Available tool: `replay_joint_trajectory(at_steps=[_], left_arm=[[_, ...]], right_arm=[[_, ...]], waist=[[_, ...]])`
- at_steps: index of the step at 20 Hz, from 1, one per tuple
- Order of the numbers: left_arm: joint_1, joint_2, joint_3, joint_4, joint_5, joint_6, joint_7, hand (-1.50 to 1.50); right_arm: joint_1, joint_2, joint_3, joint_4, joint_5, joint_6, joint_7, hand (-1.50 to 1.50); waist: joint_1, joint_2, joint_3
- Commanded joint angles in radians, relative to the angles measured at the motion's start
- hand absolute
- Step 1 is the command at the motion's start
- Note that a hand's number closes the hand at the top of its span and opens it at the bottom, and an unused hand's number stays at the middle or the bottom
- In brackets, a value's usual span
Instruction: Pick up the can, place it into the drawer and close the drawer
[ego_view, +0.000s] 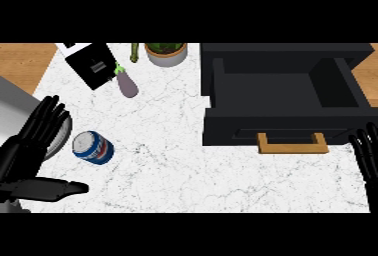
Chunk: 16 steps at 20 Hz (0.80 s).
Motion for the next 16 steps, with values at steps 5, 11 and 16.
replay_joint_trajectory(at_steps=[5,11,16], left_arm=[[0.028,-0.012,0.013,0.099,-0.051,-0.011,-0.106,-1.5],[-0.075,0.016,0.049,0.382,-0.119,-0.009,-0.295,-1.5],[-0.089,0.028,0.058,0.363,-0.09,-0.014,-0.252,-1.5]], right_arm=[[0.014,0.0,-0.05,0.055,-0.017,0.053,-0.072,-1.5],[-0.04,-0.013,-0.074,0.059,-0.046,0.053,-0.016,-1.5],[-0.054,-0.021,-0.091,-0.006,-0.062,0.055,0.074,-1.5]], waist=[[0.002,0.0,0.0],[-0.002,0.001,0.0],[0.0,0.0,0.0]])
